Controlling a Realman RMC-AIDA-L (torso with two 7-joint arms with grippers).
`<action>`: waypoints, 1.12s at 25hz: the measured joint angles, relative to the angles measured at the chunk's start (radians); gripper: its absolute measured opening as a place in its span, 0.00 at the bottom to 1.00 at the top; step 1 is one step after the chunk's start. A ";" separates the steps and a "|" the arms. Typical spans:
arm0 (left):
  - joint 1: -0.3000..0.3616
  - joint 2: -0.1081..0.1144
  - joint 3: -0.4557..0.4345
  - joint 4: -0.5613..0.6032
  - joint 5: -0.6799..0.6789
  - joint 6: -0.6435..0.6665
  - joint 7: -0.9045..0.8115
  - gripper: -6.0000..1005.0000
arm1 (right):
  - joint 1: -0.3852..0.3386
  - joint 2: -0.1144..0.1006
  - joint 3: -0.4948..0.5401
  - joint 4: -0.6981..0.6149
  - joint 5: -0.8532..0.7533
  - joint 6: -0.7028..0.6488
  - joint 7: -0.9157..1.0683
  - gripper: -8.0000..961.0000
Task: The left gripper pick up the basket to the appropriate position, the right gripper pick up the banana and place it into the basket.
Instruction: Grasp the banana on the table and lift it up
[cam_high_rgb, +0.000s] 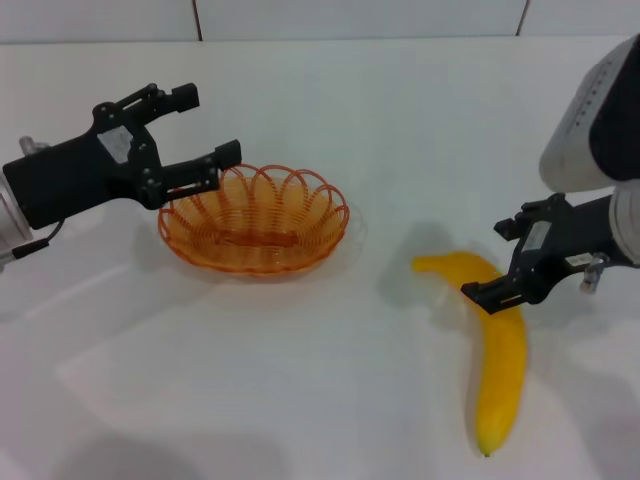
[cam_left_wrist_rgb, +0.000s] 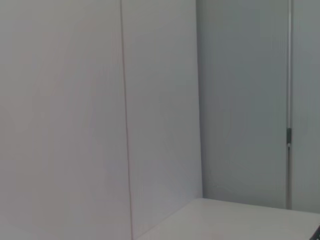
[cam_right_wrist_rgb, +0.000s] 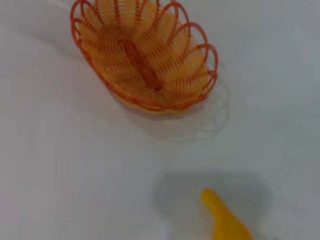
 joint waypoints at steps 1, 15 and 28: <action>0.000 0.000 0.002 0.000 0.003 0.003 0.010 0.89 | 0.003 0.000 -0.003 0.006 0.000 0.001 0.001 0.90; 0.009 -0.006 0.186 -0.049 0.001 0.004 0.203 0.89 | 0.029 -0.002 -0.011 0.073 0.007 0.039 -0.007 0.90; 0.012 -0.009 0.413 -0.079 0.000 -0.004 0.276 0.89 | 0.040 -0.001 -0.026 0.118 0.011 0.058 -0.006 0.90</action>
